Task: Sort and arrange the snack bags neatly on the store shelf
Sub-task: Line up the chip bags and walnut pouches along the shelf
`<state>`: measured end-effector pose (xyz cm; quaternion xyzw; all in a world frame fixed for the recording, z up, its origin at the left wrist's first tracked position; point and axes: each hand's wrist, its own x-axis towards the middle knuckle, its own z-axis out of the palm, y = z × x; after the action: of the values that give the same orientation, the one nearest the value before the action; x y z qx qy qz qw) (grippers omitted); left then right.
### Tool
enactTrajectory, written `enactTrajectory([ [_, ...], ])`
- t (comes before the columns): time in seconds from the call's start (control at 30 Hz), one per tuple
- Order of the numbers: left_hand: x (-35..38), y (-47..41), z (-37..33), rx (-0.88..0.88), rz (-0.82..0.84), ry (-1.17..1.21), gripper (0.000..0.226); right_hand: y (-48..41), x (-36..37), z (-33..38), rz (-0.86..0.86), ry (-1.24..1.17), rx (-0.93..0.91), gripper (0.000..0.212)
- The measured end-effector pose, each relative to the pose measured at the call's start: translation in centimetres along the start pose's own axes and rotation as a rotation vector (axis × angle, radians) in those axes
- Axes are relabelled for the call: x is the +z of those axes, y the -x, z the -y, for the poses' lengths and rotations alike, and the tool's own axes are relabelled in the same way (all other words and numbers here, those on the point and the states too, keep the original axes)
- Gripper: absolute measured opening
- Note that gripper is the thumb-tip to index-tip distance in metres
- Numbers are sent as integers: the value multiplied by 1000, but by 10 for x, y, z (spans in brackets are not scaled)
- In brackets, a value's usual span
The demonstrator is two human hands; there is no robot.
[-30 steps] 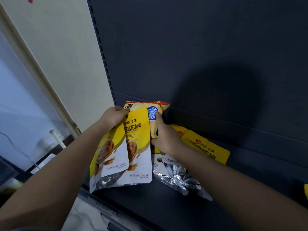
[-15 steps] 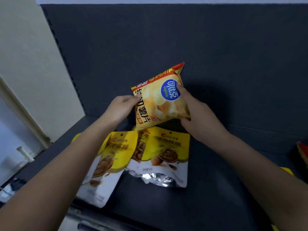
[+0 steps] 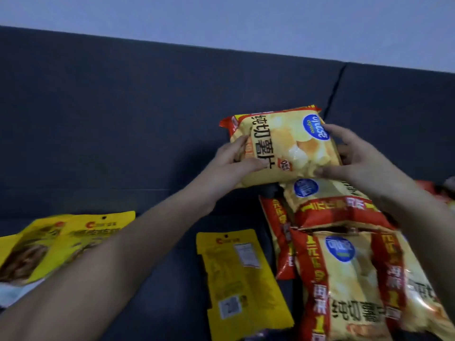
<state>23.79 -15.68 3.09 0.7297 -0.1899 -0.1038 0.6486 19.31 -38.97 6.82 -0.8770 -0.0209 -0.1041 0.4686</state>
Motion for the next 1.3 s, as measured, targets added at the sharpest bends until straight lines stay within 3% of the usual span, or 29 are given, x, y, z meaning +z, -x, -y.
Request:
enactTrajectory([
  [0.17,103,-43,-8,-4,165,16,78,17,-97,-61,-59,68,124,71],
  [0.37,190,-87,-5,148,308,-343,92,25,-164,-121,-117,111,239,69],
  [0.6,230,-107,19,295,385,-1172,74,28,-171,-178,-38,289,357,61],
  [0.67,230,-105,22,308,385,-1225,76,23,-170,-181,-22,455,366,71],
  [0.73,226,-102,21,324,373,-1209,75,14,-169,-188,-42,595,356,94],
  [0.83,210,-91,19,368,320,-1198,72,7,-150,-163,-122,911,201,77],
  [0.93,178,-76,20,420,198,-1221,67,8,-104,-109,-73,1052,-56,76],
  [1.1,89,-27,29,366,-2,-1243,67,5,-1,-44,110,1096,-423,60],
  [1.3,-53,79,47,83,-225,-1328,71,4,133,0,276,1011,-714,56],
])
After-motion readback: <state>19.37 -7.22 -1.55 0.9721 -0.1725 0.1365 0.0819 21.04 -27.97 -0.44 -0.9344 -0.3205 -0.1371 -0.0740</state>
